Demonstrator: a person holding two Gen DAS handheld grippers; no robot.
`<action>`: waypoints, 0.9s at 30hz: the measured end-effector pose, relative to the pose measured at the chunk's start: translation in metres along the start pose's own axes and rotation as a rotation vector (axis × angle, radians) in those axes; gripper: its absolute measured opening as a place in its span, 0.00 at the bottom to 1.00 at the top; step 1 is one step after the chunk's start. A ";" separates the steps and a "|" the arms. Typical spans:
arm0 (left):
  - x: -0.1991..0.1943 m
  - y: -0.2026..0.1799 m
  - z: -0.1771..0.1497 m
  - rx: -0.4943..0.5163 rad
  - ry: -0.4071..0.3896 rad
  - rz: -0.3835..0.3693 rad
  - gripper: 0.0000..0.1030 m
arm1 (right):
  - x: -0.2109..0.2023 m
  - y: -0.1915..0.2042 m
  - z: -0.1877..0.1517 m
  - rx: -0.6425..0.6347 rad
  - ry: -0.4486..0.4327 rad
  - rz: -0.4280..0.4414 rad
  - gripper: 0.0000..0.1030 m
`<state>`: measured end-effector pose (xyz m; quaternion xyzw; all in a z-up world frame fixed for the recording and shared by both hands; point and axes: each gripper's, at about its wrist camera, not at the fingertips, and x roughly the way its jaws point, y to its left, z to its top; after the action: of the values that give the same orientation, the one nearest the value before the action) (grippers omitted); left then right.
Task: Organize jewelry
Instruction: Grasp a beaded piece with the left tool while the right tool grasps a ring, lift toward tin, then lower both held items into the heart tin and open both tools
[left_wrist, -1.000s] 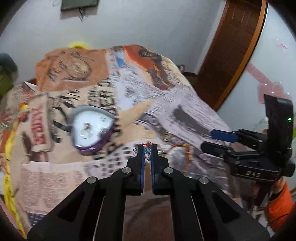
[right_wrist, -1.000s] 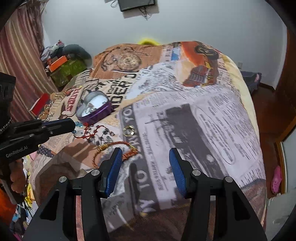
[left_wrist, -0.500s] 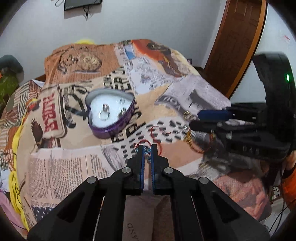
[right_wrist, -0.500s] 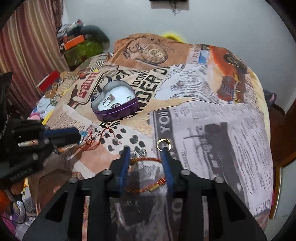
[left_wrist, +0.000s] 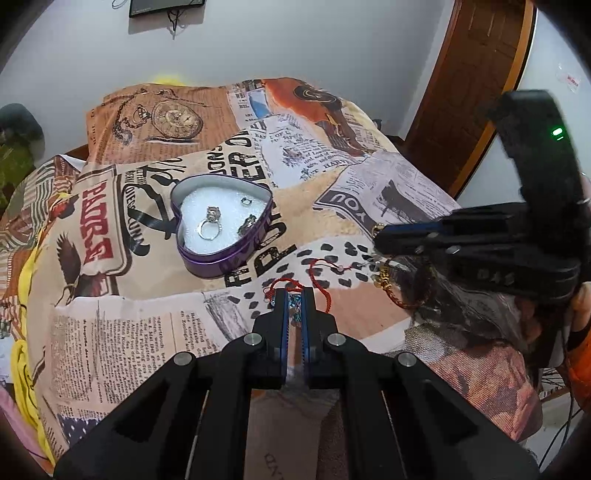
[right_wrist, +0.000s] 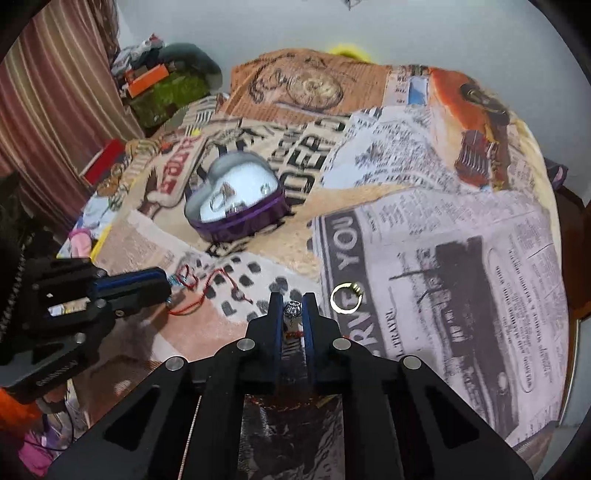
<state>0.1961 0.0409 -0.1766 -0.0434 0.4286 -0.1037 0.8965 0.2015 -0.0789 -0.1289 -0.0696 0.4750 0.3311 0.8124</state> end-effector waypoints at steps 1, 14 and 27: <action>-0.001 0.001 0.001 -0.003 -0.001 0.002 0.04 | -0.003 0.001 0.002 0.001 -0.011 0.000 0.09; -0.037 0.020 0.024 -0.048 -0.081 0.023 0.04 | -0.044 0.019 0.026 -0.037 -0.141 -0.041 0.09; -0.055 0.053 0.059 -0.076 -0.158 0.066 0.04 | -0.045 0.036 0.057 -0.058 -0.206 -0.040 0.09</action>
<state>0.2163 0.1046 -0.1071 -0.0713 0.3613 -0.0539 0.9282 0.2065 -0.0477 -0.0538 -0.0683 0.3775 0.3340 0.8610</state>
